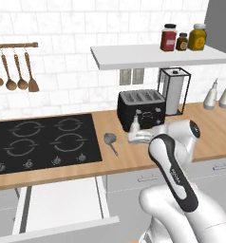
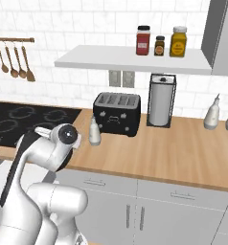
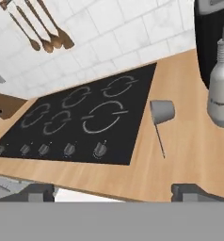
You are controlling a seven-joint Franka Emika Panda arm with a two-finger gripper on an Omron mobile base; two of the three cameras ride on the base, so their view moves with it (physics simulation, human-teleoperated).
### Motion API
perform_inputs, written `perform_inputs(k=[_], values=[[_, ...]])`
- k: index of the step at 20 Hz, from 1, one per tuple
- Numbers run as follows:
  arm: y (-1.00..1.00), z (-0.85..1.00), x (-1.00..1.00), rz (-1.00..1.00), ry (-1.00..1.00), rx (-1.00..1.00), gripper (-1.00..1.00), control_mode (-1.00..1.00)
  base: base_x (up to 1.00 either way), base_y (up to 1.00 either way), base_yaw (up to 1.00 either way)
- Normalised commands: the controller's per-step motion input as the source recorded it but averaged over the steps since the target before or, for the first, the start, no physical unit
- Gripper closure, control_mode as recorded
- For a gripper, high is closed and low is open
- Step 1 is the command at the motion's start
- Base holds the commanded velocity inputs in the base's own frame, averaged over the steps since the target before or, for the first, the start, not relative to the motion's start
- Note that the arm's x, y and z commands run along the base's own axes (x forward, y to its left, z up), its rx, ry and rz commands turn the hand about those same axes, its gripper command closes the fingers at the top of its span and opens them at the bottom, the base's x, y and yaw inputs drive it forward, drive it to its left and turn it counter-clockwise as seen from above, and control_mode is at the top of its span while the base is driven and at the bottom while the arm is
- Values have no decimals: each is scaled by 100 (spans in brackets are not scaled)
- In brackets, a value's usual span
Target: Pick the measuring cup from the drawer and place it on the counter.
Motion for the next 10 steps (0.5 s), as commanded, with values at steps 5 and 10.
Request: perform_inputs(k=[5, 10], values=[[-53, 21, 1, 0, -1, 12, -100, -100, 0, 0, 0], [-69, 0, 3, 0, 0, 23, -100, -100, 0, 0, 0]])
